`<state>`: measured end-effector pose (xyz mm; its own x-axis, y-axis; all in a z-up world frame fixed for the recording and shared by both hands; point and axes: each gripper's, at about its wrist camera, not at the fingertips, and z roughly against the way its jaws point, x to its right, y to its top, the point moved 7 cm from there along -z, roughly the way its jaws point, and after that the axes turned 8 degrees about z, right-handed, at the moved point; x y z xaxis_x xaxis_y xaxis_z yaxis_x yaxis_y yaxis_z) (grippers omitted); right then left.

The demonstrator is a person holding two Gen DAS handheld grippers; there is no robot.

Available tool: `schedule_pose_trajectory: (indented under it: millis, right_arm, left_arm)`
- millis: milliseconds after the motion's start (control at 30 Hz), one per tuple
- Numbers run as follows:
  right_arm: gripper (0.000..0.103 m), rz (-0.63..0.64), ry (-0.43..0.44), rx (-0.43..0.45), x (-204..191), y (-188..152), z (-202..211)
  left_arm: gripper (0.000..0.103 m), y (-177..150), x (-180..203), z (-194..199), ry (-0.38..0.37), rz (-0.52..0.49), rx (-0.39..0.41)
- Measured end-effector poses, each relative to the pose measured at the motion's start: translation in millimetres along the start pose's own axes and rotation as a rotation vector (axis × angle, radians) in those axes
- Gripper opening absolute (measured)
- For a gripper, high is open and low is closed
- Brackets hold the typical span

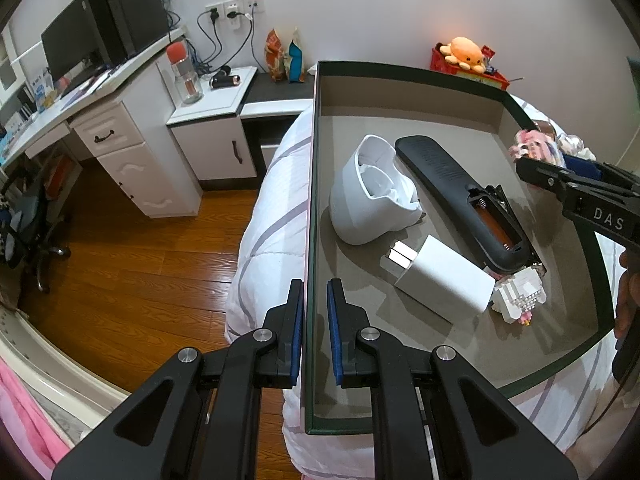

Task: Organize rigid objects
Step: 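Carry the pink block figure into the tray and release it, then grasp the blue-and-gold box with the right gripper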

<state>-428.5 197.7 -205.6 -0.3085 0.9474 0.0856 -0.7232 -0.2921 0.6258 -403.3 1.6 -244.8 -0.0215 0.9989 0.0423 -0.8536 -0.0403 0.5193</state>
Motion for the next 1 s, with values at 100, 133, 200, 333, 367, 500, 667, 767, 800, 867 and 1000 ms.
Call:
schedule_pose_trajectory:
  millis: [100,133,200,333,367,500,667,767,800,867,1000]
  right_arm:
    - [0.064,-0.016,0.001,0.018,3,1,4]
    - [0.066,-0.022,0.005,0.025,3,2,5]
    - [0.075,-0.021,0.009,0.042,2,3,10]
    - [0.078,-0.021,-0.03,0.094,7,5,31]
    - [0.078,-0.024,-0.03,0.104,9,5,36]
    - [0.078,-0.039,-0.072,0.134,24,-4,58]
    - [0.079,-0.098,-0.14,0.141,64,-33,83]
    - [0.079,-0.143,-0.19,0.101,93,-61,86]
    - [0.079,-0.155,-0.196,0.088,99,-67,85]
    - [0.079,-0.18,-0.2,0.053,112,-83,77]
    - [0.079,-0.192,-0.188,0.02,122,-100,60]
  left_arm:
    - [0.01,0,1,0,0.003,-0.001,0.001]
    - [0.01,0,1,0,0.004,-0.002,0.0]
    - [0.01,0,1,0,0.004,-0.001,0.0]
    - [0.01,-1,1,0,0.007,-0.001,-0.002]
    - [0.01,-1,0,0,0.008,-0.001,-0.002]
    - [0.01,0,-1,0,0.006,0.002,-0.002]
    - [0.01,-2,-1,1,0.008,0.002,0.001]
    - [0.01,-2,-2,2,0.004,0.01,0.003]
    - [0.01,-2,-2,2,0.004,0.012,0.003]
    - [0.01,-2,-2,1,0.005,0.013,0.003]
    - [0.01,0,-2,0,0.009,0.014,0.001]
